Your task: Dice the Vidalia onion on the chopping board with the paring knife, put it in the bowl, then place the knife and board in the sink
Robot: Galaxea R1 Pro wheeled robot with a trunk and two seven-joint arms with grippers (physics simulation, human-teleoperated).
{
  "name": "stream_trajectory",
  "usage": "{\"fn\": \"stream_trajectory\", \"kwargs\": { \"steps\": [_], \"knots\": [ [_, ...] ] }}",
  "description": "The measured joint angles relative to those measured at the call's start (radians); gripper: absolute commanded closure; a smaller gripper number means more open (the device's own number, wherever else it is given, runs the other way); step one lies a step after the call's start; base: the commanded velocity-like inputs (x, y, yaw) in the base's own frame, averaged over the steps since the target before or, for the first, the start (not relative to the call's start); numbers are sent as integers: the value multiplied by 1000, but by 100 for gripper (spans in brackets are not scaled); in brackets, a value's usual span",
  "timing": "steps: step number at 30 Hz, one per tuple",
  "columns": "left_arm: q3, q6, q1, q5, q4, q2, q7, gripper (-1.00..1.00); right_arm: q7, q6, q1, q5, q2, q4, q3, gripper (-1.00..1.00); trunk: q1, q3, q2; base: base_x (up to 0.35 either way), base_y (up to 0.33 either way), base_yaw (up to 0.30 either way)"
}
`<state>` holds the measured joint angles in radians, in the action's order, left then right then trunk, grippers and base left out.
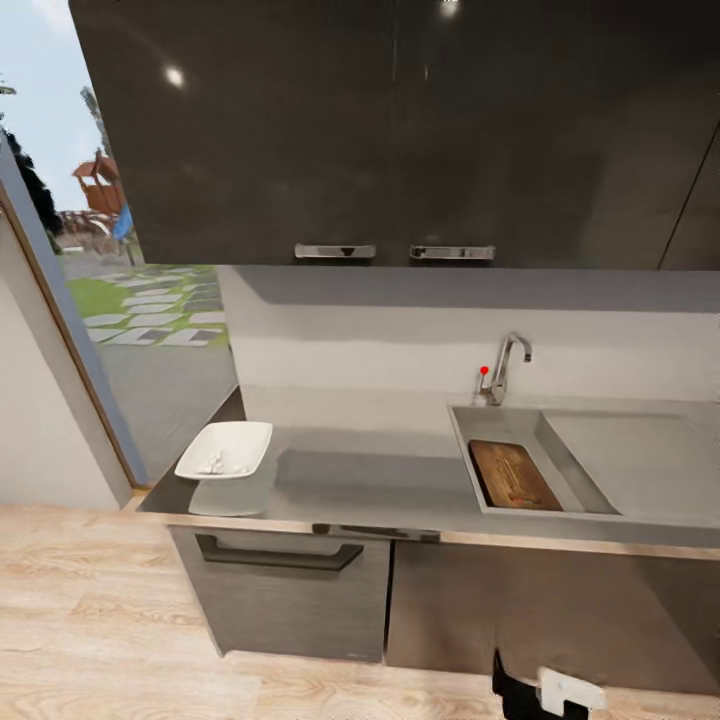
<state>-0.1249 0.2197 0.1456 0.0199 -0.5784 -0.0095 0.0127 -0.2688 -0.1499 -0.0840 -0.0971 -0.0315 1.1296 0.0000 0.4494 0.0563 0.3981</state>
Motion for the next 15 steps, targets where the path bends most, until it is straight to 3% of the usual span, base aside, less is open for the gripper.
{"fn": "stream_trajectory", "kwargs": {
  "steps": [4,8,9,12,15],
  "knots": [
    [4,-1,0,4,0,15,1,-100,56,-173,-12,34,1,-291,0,-100,0,0,0,-13,0,0],
    [7,-2,0,7,-1,35,2,-100,109,-282,-15,51,1,-537,-1,-100,0,0,0,-2,0,0],
    [13,-3,0,8,-1,48,3,-100,154,-313,-15,54,2,-646,-1,-100,0,0,0,0,0,0],
    [72,-3,0,12,12,60,3,-100,205,-331,-16,56,6,-830,-3,-100,0,0,0,0,0,0],
    [143,-3,0,13,63,63,1,-100,221,-325,-15,57,7,-937,-3,-100,0,0,0,0,0,0]
  ]
}}
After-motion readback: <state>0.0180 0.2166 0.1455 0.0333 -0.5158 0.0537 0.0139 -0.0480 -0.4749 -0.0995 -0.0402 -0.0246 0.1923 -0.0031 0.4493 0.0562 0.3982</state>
